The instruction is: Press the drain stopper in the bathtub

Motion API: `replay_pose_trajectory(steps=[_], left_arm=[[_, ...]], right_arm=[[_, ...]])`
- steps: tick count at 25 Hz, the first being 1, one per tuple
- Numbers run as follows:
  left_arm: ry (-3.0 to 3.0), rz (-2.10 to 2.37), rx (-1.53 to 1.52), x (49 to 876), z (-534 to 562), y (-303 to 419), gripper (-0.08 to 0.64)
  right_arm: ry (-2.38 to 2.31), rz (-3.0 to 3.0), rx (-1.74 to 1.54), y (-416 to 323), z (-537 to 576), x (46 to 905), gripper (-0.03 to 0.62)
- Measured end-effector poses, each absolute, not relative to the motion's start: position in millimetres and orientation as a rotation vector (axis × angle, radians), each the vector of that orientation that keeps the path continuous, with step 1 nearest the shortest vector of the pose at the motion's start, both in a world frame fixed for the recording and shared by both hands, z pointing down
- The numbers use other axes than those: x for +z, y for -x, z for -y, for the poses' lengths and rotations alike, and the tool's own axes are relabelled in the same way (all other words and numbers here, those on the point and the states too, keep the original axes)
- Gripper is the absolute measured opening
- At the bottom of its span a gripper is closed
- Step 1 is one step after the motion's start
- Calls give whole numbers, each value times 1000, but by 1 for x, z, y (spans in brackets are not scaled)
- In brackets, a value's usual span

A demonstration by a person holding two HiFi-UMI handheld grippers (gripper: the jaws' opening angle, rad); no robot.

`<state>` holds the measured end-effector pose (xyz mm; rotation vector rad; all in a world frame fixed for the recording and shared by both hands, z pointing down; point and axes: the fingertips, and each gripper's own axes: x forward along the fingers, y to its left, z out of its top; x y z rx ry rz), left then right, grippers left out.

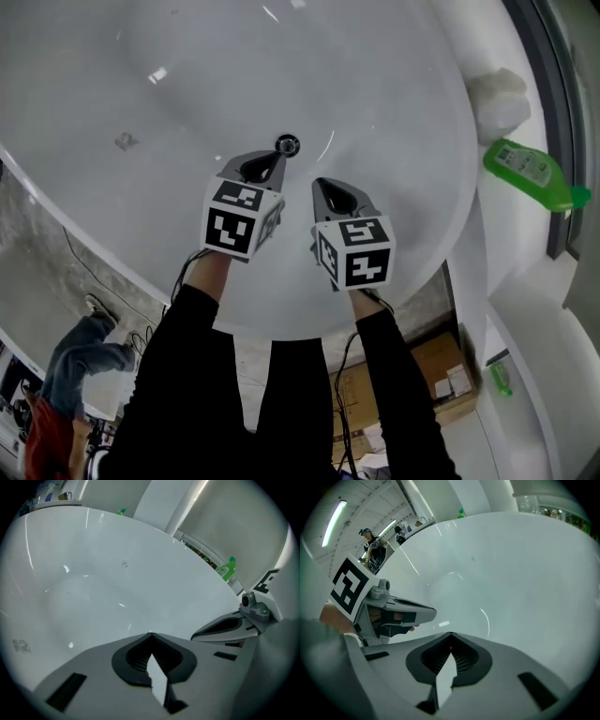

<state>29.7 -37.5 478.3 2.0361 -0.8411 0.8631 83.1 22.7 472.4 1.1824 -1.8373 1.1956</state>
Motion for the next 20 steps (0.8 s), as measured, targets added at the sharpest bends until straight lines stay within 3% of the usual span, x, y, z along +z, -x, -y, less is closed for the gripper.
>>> replay_pose_trajectory(steps=[20], left_arm=[[-1850,903,937,645,18,-28,5]], right_arm=[[-1041,1784,1283,-72,-16,589,3]])
